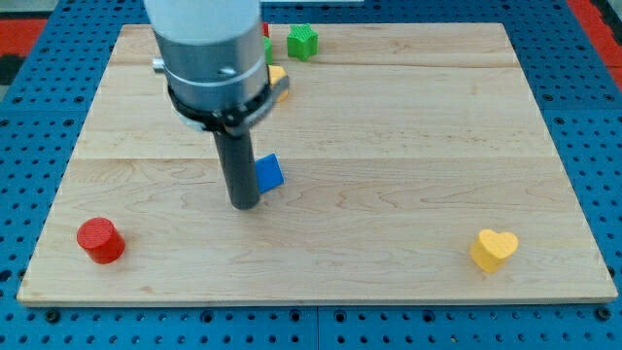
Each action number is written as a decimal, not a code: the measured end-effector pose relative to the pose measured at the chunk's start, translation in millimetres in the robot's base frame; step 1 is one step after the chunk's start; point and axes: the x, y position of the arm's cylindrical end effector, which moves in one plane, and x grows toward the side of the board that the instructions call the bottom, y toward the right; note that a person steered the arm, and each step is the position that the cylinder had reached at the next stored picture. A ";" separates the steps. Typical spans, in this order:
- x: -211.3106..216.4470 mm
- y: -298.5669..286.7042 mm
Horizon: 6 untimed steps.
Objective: Slide the blue triangle towards the yellow hexagon
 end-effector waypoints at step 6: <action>-59.1 -1.0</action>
